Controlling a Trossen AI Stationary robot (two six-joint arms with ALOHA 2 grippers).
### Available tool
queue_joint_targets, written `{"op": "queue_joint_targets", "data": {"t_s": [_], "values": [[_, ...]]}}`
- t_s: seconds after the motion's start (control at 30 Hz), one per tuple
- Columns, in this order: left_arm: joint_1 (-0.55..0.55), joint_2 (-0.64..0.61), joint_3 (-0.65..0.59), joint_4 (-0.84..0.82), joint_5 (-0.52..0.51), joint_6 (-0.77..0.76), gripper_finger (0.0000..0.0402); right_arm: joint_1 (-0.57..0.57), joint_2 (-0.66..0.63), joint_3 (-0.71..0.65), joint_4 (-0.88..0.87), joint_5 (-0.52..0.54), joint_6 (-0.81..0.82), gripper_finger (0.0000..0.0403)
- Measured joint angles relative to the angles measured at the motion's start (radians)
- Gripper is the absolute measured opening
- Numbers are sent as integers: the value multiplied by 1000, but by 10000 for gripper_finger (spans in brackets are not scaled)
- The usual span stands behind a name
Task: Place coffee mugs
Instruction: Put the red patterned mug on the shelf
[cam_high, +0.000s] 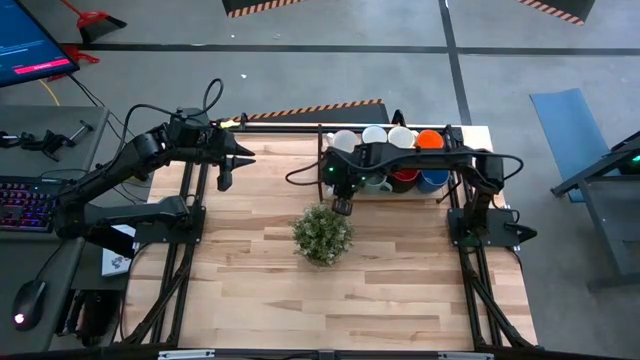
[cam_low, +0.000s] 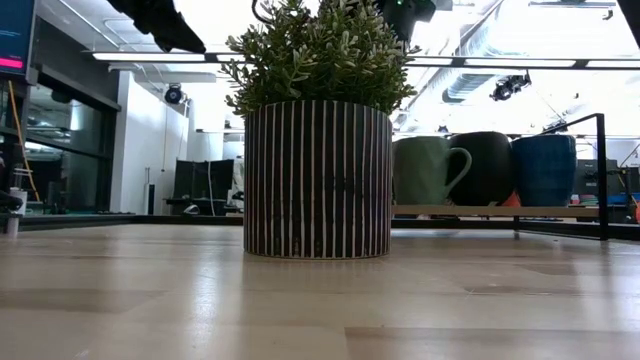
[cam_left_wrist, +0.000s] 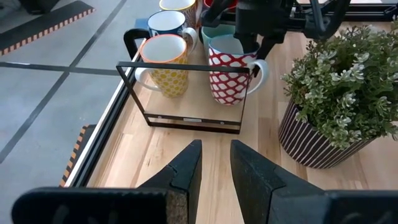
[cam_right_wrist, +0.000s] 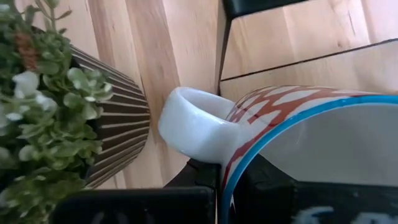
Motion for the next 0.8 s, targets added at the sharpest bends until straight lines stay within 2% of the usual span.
{"op": "queue_joint_targets", "data": {"t_s": [0.8], "values": [[0, 0, 0, 0, -2, 0, 76, 0, 12, -1, -15, 4, 77, 14]]}}
